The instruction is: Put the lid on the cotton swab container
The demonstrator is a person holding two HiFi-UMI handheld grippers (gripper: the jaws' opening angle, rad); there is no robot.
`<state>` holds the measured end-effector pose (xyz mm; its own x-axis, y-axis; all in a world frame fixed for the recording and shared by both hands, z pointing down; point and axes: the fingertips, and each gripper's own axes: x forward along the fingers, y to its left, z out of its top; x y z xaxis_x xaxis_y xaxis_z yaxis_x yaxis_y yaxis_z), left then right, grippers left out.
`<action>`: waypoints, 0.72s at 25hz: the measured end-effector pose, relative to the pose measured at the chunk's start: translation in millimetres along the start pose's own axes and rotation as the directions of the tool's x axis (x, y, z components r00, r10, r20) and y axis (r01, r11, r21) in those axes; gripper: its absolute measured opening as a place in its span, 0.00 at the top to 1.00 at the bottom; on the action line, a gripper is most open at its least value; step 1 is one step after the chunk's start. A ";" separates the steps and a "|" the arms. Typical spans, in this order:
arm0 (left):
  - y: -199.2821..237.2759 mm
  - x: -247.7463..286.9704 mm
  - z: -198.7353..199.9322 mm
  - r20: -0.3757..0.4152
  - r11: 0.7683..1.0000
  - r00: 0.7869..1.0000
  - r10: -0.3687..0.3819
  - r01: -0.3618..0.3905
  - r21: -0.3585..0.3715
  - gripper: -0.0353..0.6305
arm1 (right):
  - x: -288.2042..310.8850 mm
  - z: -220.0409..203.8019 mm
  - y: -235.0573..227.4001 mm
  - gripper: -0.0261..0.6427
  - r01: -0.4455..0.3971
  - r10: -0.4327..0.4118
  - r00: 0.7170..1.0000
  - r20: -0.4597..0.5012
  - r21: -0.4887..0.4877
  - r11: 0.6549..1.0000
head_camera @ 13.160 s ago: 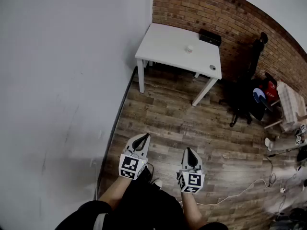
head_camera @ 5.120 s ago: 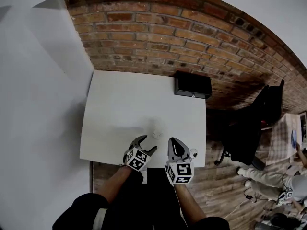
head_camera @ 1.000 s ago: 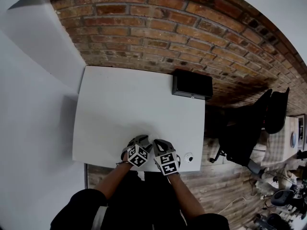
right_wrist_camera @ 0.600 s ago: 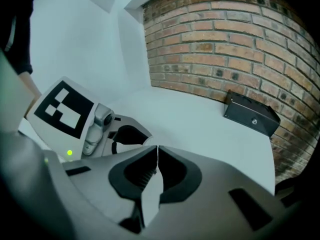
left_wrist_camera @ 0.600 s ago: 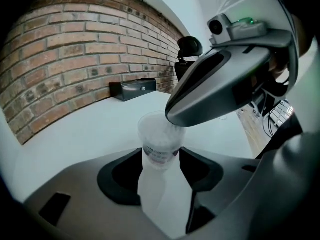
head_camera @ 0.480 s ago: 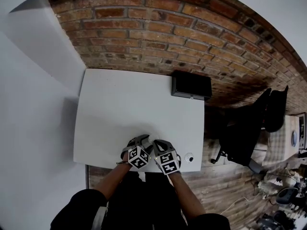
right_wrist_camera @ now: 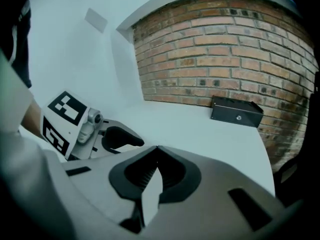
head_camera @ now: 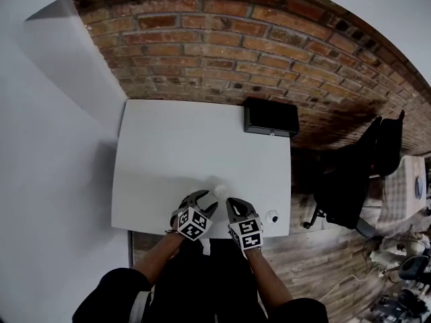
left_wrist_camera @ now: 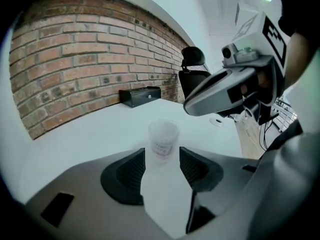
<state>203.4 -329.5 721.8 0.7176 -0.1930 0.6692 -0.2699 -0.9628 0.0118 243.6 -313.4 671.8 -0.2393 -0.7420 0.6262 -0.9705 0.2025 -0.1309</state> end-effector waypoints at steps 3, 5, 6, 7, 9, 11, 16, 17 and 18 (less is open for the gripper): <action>-2.0 -19.4 5.4 0.042 1.000 0.999 0.014 -0.013 -0.015 0.62 | -19.2 -3.6 1.2 0.93 0.043 -0.045 0.998 0.034 0.060 0.997; -4.9 -33.6 9.8 0.071 1.000 0.997 0.021 -0.020 -0.022 0.65 | -33.9 -4.0 3.9 0.93 0.073 -0.079 0.995 0.066 0.080 0.994; -6.8 -41.9 12.1 0.086 0.999 0.996 0.024 -0.022 -0.028 0.68 | -40.9 -4.3 6.4 0.93 0.086 -0.093 0.992 0.082 0.085 0.993; -9.0 -50.6 14.3 0.104 0.999 0.994 0.028 -0.024 -0.037 0.69 | -47.5 -4.5 9.1 0.93 0.098 -0.107 0.989 0.099 0.088 0.991; -14.2 -67.5 18.7 0.141 0.998 0.989 0.033 -0.025 -0.058 0.76 | -60.3 -4.4 13.8 0.93 0.119 -0.131 0.983 0.131 0.096 0.988; -21.2 -82.2 22.2 0.175 0.997 0.984 0.027 -0.014 -0.078 0.86 | -72.2 -5.3 17.7 0.93 0.134 -0.150 0.977 0.151 0.111 0.985; -36.3 -114.0 27.5 0.229 0.994 0.973 0.028 -0.003 -0.107 0.92 | -97.1 -13.0 27.1 0.93 0.166 -0.192 0.964 0.185 0.148 0.975; -39.3 -119.5 27.9 0.237 0.994 0.971 0.027 -0.001 -0.111 0.92 | -100.0 -16.5 29.5 0.93 0.168 -0.196 0.963 0.187 0.157 0.973; -42.7 -124.5 28.0 0.244 0.993 0.969 0.025 0.003 -0.115 0.92 | -102.5 -20.7 32.1 0.93 0.168 -0.198 0.962 0.186 0.165 0.972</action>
<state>143.5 -269.7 617.2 0.8456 -0.2577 0.4675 -0.3398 -0.9353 0.0991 237.5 -217.6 619.3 -0.0434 -0.8732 0.4855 -0.9883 -0.0336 -0.1488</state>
